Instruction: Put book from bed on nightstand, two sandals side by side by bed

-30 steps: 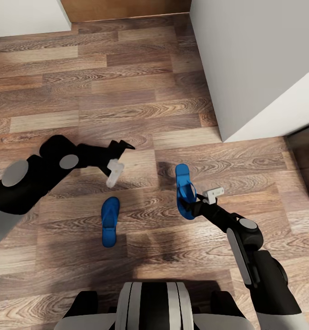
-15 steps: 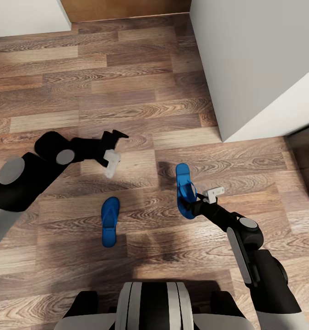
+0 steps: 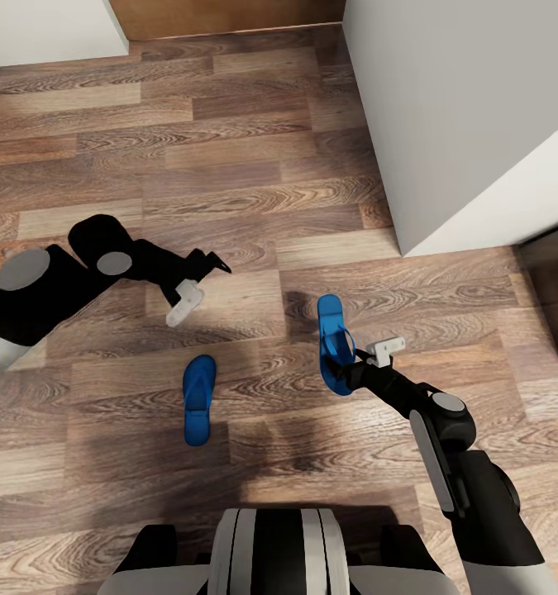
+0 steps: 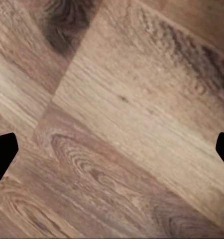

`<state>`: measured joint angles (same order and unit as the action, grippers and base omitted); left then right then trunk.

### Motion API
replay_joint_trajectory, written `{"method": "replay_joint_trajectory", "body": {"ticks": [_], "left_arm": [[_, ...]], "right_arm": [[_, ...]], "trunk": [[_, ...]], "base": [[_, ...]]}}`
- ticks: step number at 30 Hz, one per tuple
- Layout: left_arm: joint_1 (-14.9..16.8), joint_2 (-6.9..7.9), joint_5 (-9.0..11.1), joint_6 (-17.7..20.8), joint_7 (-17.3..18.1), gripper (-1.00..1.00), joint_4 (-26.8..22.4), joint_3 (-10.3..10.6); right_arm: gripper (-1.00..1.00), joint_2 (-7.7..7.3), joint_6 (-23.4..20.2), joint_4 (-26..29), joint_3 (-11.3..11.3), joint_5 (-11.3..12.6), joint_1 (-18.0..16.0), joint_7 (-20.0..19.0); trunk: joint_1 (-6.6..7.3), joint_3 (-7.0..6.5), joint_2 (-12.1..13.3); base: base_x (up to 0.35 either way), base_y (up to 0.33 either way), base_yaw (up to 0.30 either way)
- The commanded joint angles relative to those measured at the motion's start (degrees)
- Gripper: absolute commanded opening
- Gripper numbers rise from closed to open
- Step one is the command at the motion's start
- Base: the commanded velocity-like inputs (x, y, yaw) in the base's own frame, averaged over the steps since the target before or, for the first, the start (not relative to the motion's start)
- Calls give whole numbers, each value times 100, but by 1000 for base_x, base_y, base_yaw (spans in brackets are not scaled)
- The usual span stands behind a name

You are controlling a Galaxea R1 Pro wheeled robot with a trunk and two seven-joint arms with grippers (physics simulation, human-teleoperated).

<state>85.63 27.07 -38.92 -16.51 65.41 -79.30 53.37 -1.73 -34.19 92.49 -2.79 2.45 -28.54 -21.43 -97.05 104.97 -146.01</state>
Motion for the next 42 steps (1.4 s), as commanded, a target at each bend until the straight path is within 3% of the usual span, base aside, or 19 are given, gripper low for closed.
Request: {"method": "replay_joint_trajectory", "body": {"ticks": [1, 4, 8, 12, 13, 15, 16, 24, 30, 38, 42], "left_arm": [[192, 22, 181, -76, -18, 100, 24, 312], [602, 14, 811, -166, -104, 100, 217, 1064], [877, -122, 1468, -240, -172, 100, 433, 1692], [1070, -285, 1788, -269, -177, 100, 543, 2192], [1190, -490, 1901, -277, -150, 100, 612, 2684], [1248, -614, 1944, -279, -125, 100, 657, 3030], [1323, -730, 1965, -267, -106, 100, 718, 3422], [1401, -838, 1969, -165, -105, 100, 779, 3826], [1415, -862, 1963, -119, -99, 100, 816, 3892], [1433, -917, 1951, -89, -142, 100, 979, 4181], [1436, -944, 1850, -74, -163, 100, 1136, 4228]], "right_arm": [[-100, -3, -36, 6, -3, 26, -2, 1], [-100, -3, -36, 6, -2, 27, -2, 4], [-100, -3, -36, 6, -2, 25, -2, 6], [-100, -2, -36, 6, -3, 25, -2, 6], [-100, -2, -36, 6, -5, 23, -2, 5], [-100, -3, -36, 6, -7, 25, -2, 3], [-100, -2, -36, 6, -12, 25, -2, 5], [-100, -3, -36, 6, -12, 27, -2, 7], [-100, -3, -36, 6, -12, 24, -2, 5], [-100, -3, -36, 6, -11, 25, -2, 6], [-100, -3, -36, 6, -11, 25, -2, 5]], "trunk": [[0, 3, -1], [0, 3, -1], [0, 3, -1], [0, 3, -1], [0, 3, -1], [0, 3, -1], [0, 3, -1], [0, 3, -1], [0, 3, -1], [0, 3, -1], [0, 3, -1]], "base": [[0, 0, 0], [0, 0, 0], [0, 0, 0], [0, 0, 0], [0, 0, 0], [0, 0, 0], [0, 0, 0], [0, 0, 0], [0, 0, 0], [0, 0, 0], [0, 0, 0]]}}
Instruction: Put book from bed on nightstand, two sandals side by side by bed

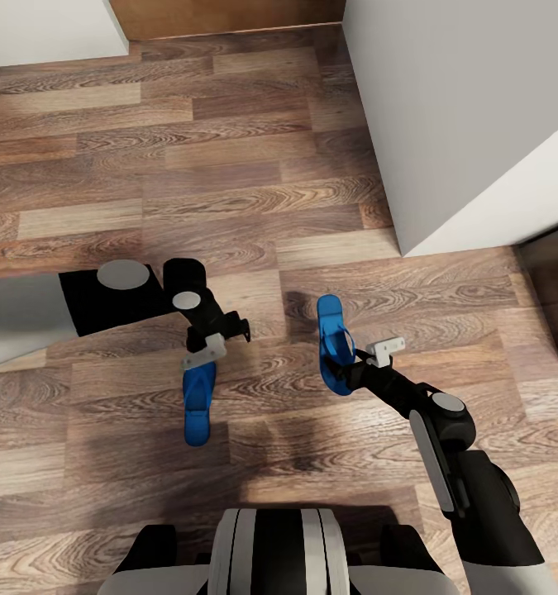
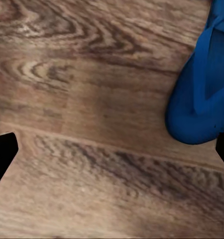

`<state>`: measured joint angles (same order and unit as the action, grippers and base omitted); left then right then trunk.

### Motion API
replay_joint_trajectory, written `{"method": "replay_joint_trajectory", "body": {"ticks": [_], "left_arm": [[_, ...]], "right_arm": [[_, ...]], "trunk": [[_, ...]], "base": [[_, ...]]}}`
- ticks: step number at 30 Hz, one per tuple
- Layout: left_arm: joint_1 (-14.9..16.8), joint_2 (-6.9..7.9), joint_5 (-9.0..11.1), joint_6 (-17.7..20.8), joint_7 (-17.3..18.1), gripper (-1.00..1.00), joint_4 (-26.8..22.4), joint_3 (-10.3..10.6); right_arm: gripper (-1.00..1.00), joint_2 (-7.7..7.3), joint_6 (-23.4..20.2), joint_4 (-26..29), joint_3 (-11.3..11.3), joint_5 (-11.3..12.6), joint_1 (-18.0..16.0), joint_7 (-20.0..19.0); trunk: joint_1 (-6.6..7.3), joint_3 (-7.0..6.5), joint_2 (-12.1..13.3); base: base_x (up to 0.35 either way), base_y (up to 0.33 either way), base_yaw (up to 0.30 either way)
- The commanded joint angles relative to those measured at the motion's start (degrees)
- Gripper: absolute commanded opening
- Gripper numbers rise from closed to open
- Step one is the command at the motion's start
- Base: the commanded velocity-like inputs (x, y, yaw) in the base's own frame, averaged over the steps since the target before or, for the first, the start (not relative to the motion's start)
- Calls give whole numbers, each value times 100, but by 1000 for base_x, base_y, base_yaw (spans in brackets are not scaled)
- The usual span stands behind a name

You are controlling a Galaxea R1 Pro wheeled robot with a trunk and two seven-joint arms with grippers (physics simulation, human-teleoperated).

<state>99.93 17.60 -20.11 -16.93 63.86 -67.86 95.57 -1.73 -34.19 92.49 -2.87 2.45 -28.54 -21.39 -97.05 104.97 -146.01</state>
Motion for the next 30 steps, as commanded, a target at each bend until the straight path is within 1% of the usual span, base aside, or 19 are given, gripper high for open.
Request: {"method": "replay_joint_trajectory", "body": {"ticks": [1, 4, 5, 9, 12, 14, 21, 25, 27, 30], "left_arm": [[3, -15, -81, -30, -12, 100, 42, 17], [-24, -95, -278, -32, -57, 100, 212, 33], [-24, -95, -278, -32, -57, 100, 212, 33], [-73, -228, -592, -39, -263, 100, 379, 40], [-121, -302, -777, -51, -401, 100, 451, 45], [-165, -323, -833, -67, -448, 100, 478, 58], [-284, -348, -874, -93, -473, 100, 554, 75], [-342, -352, -863, -99, -452, 100, 578, 87], [-350, -353, -852, -106, -432, 100, 581, 126], [-337, -353, -840, -116, -386, 100, 579, 248]], "right_arm": [[-100, -3, -35, 6, -3, 24, -3, 2], [-100, -3, -35, 6, -3, 26, -3, -1], [-100, -3, -35, 6, -3, 26, -3, -1], [-100, -3, -35, 6, -3, 27, -5, -4], [-100, -3, -35, 6, 0, 28, -7, -3], [-100, -3, -35, 6, 2, 27, -8, -2], [-100, -3, -35, 6, 5, 26, -6, -2], [-100, -3, -35, 6, 5, 27, -4, -4], [-100, -3, -35, 6, 6, 27, -4, -4], [-100, -3, -35, 6, 6, 28, -3, -5]], "trunk": [[1, 3, -1], [1, 3, -1], [1, 3, -1], [1, 3, -1], [1, 3, -1], [1, 3, -1], [1, 3, -1], [1, 3, -1], [1, 3, -1], [1, 3, -1]], "base": [[0, 0, 0], [0, 0, 0], [0, 0, 0], [0, 0, 0], [0, 0, 0], [0, 0, 0], [0, 0, 0], [0, 0, 0], [0, 0, 0], [0, 0, 0]]}}
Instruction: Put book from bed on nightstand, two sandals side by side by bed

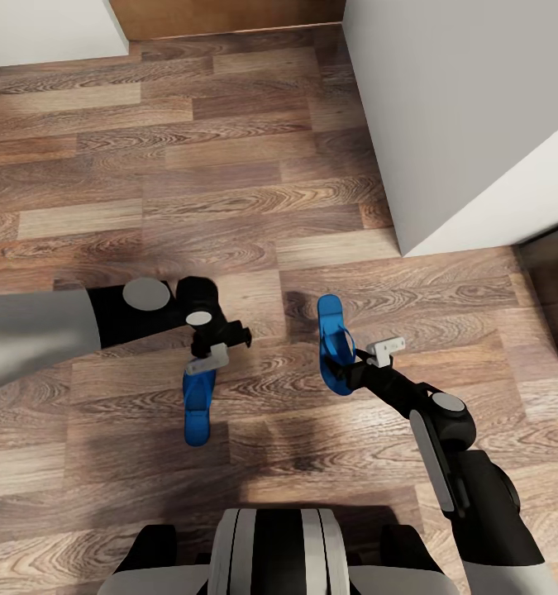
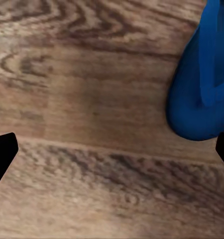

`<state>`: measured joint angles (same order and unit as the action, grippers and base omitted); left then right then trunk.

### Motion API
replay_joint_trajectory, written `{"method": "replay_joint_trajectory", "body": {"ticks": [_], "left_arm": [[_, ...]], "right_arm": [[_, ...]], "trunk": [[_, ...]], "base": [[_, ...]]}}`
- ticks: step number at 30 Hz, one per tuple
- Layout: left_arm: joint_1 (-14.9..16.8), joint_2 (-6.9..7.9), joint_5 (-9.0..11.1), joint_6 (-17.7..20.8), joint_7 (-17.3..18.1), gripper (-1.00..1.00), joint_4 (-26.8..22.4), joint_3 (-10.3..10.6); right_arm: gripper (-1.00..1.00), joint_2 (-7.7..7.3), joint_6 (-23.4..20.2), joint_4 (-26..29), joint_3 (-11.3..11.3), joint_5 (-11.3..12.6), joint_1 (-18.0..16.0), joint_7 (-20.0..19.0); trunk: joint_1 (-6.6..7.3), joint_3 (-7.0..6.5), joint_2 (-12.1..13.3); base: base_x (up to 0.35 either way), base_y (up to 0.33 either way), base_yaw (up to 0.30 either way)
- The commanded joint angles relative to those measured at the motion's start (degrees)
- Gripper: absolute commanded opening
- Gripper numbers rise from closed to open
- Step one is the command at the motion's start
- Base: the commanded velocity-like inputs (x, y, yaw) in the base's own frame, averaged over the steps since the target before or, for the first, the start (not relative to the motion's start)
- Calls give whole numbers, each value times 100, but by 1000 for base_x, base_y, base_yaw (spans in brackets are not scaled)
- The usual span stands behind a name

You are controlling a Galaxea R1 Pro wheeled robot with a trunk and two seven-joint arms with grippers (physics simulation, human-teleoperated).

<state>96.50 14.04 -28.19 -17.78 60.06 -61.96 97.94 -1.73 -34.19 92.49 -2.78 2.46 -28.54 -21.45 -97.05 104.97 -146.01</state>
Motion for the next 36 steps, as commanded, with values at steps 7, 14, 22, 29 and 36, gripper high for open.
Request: {"method": "replay_joint_trajectory", "body": {"ticks": [7, 14, 22, 29, 36], "left_arm": [[35, 6, -1, -70, 90, 100, -17, 281], [62, 9, 39, -136, 124, 100, -8, 347], [138, 1, 41, -157, 135, 100, 74, 591], [118, -32, 37, -162, 137, 100, 208, 740], [71, -151, 45, -164, 128, 100, 492, 817]], "right_arm": [[-100, -3, -35, 6, -3, 24, -2, 3], [-100, -3, -35, 6, -3, 25, -2, 4], [-100, -3, -35, 6, -3, 23, -2, 1], [-100, -3, -35, 6, -3, 25, -2, 3], [-100, -3, -35, 6, -3, 25, -2, 1]], "trunk": [[1, 3, -1], [1, 3, -1], [1, 3, -1], [1, 3, -1], [1, 3, -1]], "base": [[0, 0, 0], [0, 0, 0], [0, 0, 0], [0, 0, 0], [0, 0, 0]]}}
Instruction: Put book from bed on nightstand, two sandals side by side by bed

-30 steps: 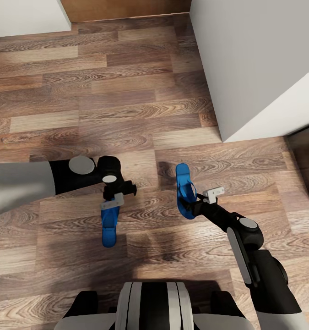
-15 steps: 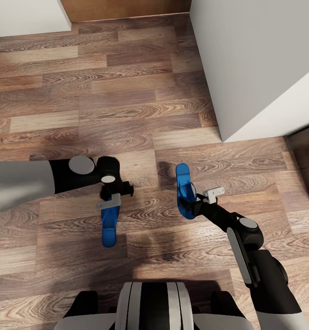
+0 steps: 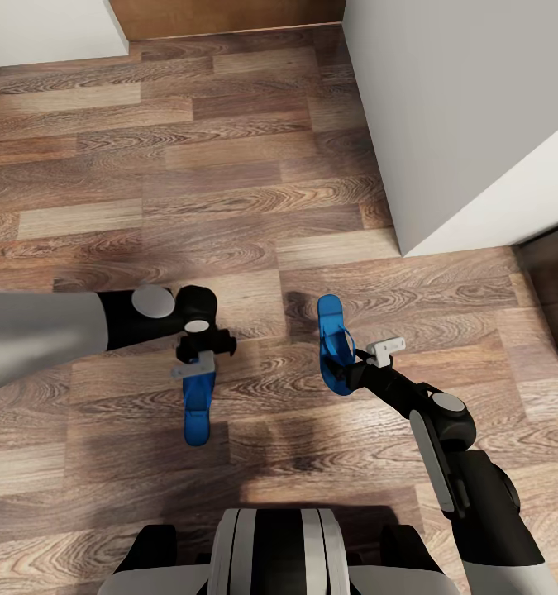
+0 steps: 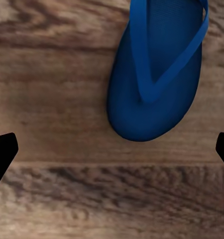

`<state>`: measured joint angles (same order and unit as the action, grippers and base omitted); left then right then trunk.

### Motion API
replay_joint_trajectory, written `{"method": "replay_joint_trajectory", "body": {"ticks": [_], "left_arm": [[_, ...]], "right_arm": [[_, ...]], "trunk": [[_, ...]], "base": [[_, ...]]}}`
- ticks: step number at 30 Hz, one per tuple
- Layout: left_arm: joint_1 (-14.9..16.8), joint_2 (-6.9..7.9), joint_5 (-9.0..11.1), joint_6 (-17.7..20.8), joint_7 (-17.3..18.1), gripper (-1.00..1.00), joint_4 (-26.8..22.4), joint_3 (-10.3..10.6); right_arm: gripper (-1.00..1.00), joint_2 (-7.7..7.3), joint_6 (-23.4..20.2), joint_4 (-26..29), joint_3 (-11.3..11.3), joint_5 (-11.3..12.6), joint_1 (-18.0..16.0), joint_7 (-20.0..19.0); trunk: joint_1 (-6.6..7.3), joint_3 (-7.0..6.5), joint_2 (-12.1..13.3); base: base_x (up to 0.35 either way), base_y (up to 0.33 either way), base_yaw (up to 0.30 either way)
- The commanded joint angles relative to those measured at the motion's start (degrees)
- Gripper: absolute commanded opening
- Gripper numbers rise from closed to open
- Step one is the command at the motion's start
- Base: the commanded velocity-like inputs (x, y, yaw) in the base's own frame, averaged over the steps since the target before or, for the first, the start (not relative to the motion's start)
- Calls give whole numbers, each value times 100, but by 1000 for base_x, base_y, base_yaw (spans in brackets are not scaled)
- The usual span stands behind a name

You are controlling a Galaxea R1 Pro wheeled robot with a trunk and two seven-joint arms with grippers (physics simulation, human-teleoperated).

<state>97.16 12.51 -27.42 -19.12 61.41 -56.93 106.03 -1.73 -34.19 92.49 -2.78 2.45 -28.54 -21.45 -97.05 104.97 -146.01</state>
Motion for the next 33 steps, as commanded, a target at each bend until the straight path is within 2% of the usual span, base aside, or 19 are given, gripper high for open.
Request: {"method": "replay_joint_trajectory", "body": {"ticks": [1, 8, 15, 33], "left_arm": [[-5, -31, -32, -30, -14, 100, 44, 34], [-81, -203, -26, -30, -84, 100, 349, 120], [-217, -264, -15, -27, -147, 100, 467, 110], [-498, -281, -20, -22, -164, 100, 606, 123]], "right_arm": [[-100, -3, -35, 6, -3, 26, -3, 1], [-100, -3, -35, 6, -3, 27, -3, 1], [-100, -4, -35, 6, -3, 28, -3, 2], [-100, -4, -35, 6, -4, 27, -3, 1]], "trunk": [[1, 3, -1], [1, 3, -1], [1, 3, -1], [1, 3, -1]], "base": [[0, 0, 0], [0, 0, 0], [0, 0, 0], [0, 0, 0]]}}
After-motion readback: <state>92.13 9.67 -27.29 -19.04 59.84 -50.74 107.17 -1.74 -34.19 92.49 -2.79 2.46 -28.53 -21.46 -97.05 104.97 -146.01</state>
